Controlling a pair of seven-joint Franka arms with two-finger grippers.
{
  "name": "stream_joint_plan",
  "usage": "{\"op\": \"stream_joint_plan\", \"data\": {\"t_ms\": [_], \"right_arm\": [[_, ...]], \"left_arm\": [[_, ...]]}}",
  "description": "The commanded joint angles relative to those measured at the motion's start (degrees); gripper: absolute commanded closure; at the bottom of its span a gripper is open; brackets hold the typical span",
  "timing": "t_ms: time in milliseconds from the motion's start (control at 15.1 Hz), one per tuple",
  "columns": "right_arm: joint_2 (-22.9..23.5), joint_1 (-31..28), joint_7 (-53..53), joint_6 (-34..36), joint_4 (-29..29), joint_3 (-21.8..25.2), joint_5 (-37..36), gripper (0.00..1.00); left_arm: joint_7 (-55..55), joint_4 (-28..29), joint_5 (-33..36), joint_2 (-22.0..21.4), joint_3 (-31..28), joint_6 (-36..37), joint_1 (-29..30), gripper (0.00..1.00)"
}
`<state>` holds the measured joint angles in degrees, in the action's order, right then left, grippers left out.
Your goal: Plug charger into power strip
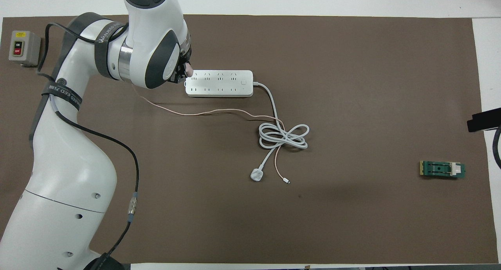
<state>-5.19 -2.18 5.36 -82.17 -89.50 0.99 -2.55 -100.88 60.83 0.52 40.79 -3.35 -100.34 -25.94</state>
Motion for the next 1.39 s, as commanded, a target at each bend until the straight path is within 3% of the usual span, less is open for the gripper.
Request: {"op": "stream_joint_plan", "data": {"t_ms": [0, 265, 463, 926, 1323], "right_arm": [[-1.3, -1.0, -0.5, -1.0, -1.6, -0.8, 1.1, 0.00], [-1.3, -1.2, -0.5, -1.1, -1.6, -0.8, 1.1, 0.00], [-1.3, -0.9, -0.6, -1.1, -1.6, -0.8, 1.1, 0.00], [-1.3, -1.5, -0.4, -1.1, -1.6, -0.7, 1.1, 0.00], [-1.3, -1.3, -0.5, -1.5, -1.6, -0.8, 1.1, 0.00]], "left_arm": [[-5.6, 3.3, 0.4, -2.0, -1.0, -2.6, 0.1, 1.00], [-8.7, 12.7, 0.8, -6.0, -1.1, -8.1, 0.2, 1.00], [-9.9, 16.3, 1.0, -7.2, -1.1, -10.6, 0.0, 1.00], [-9.9, 20.9, 3.3, -8.9, -1.0, -13.7, -1.2, 1.00], [-11.9, 20.6, 3.1, -8.4, -1.0, -13.8, -2.2, 1.00]]}}
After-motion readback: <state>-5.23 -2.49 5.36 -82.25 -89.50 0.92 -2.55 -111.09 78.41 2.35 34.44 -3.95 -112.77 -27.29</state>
